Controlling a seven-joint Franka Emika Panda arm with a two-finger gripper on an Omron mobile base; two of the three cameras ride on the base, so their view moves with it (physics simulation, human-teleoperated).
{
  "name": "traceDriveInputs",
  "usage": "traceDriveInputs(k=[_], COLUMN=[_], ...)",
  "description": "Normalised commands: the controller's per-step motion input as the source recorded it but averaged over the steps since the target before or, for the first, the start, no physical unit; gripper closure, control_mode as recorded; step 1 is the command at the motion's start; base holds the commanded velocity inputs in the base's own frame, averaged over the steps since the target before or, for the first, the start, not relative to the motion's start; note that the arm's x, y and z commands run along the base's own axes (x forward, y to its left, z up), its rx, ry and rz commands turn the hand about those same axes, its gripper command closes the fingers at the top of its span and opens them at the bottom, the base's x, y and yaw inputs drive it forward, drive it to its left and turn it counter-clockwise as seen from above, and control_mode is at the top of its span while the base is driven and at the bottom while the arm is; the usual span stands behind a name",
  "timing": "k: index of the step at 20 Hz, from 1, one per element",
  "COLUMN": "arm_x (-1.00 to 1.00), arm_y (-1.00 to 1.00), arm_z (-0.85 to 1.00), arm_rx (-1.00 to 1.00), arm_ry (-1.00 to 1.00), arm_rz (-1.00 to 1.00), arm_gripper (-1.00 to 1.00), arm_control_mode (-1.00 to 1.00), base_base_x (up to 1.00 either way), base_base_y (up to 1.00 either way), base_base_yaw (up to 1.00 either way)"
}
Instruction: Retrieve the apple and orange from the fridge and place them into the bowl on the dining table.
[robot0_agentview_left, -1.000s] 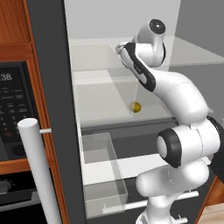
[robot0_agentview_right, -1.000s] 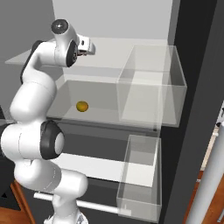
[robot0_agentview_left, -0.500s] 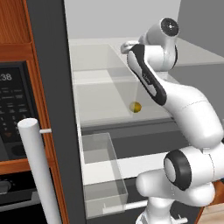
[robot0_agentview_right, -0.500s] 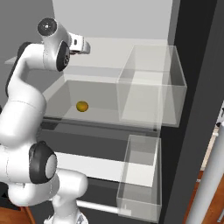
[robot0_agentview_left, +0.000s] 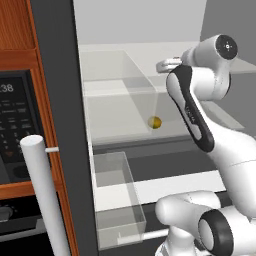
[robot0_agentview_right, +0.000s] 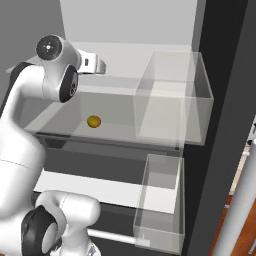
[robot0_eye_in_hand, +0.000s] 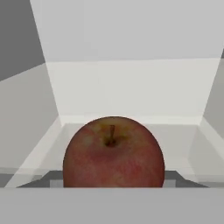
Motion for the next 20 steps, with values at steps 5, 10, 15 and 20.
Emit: traceDriveInputs(k=[5, 10, 15, 20], arm_x=[-0.24, 0.0, 0.0, 0.0], arm_y=[0.0, 0.0, 0.0, 0.0], arm_z=[-0.01, 0.0, 0.0, 0.0], arm_rx=[0.0, 0.0, 0.0, 0.0], arm_ry=[-0.04, 0.0, 0.0, 0.0], arm_rz=[0.01, 0.0, 0.0, 0.0], arm_gripper=[1.0, 1.0, 1.0, 1.0], arm_control_mode=[1.0, 1.0, 1.0, 1.0], base_base_x=[-0.39, -0.77, -0.68, -0.65], base_base_y=[0.0, -0.04, -0.03, -0.21], base_base_yaw=[0.04, 0.1, 0.12, 0.22])
